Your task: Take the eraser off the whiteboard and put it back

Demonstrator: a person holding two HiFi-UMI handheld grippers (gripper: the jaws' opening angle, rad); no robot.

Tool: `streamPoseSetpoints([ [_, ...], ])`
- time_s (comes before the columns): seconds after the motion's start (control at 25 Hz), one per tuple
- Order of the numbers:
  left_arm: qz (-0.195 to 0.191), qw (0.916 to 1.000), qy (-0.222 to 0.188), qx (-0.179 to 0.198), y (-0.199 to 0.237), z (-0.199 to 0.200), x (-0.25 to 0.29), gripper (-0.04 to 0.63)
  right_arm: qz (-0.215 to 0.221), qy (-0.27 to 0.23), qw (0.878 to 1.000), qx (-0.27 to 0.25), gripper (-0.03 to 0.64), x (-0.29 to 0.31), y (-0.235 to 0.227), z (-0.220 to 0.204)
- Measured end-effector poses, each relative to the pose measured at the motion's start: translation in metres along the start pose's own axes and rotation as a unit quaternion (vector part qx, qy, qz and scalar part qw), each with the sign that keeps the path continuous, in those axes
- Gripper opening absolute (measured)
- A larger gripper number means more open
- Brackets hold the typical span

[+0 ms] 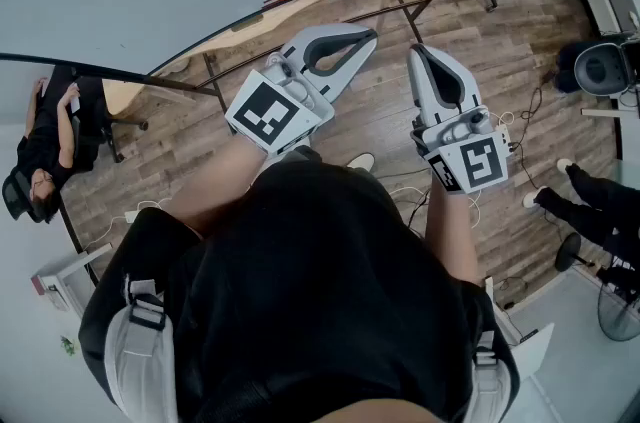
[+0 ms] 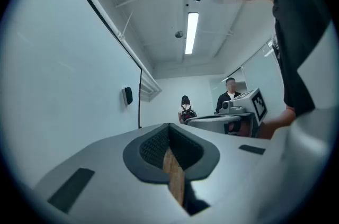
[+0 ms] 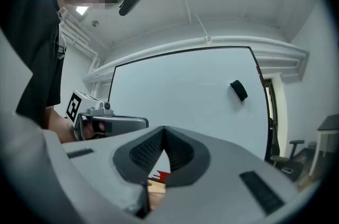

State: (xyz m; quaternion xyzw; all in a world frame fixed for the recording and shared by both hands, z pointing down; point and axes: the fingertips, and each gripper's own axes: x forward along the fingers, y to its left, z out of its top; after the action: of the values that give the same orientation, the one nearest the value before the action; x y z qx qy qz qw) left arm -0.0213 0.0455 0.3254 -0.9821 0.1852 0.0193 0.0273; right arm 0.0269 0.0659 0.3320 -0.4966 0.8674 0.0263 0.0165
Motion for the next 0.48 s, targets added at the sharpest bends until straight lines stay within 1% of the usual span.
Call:
streamPoseSetpoints([
  [0.36, -0.003, 1.0, 0.002, -0.002, -0.015, -0.004, 0.008, -0.006, 0.0, 0.001, 1.0, 0.002, 0.002, -0.014, -0.005, -0.001],
  [0.48, -0.007, 1.0, -0.002, -0.005, -0.022, -0.005, 0.012, -0.006, -0.007, 0.001, 1.0, 0.007, 0.002, -0.022, -0.012, -0.001],
])
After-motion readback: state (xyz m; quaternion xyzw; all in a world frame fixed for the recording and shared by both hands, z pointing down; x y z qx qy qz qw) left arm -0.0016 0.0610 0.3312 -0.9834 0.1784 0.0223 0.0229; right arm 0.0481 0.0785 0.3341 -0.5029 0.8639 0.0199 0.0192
